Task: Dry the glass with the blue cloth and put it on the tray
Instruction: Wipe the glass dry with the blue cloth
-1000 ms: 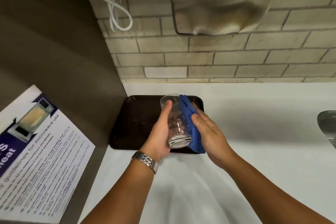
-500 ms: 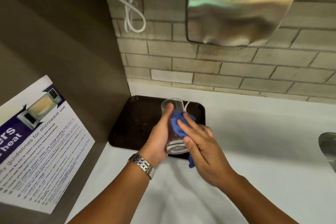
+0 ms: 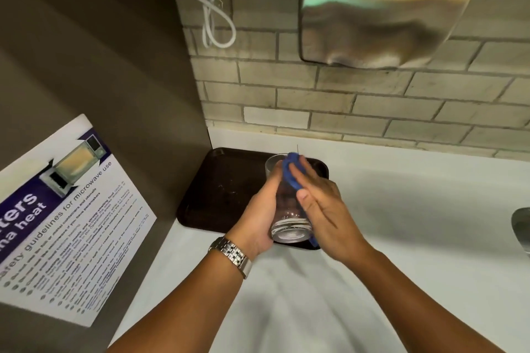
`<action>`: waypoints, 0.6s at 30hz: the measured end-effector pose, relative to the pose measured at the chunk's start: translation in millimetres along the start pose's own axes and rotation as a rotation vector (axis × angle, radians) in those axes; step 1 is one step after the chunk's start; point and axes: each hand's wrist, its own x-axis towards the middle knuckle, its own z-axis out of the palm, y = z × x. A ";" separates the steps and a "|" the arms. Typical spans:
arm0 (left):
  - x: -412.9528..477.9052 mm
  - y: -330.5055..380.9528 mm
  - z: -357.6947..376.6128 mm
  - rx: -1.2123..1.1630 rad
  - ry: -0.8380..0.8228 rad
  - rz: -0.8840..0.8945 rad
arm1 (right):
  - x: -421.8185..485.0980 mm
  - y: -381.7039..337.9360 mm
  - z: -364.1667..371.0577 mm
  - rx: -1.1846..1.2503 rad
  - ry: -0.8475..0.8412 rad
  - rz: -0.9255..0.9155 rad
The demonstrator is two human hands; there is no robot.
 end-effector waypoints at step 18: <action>-24.9 -12.1 -4.8 0.367 0.255 0.427 | -3.3 -16.5 7.3 -0.035 0.094 -0.020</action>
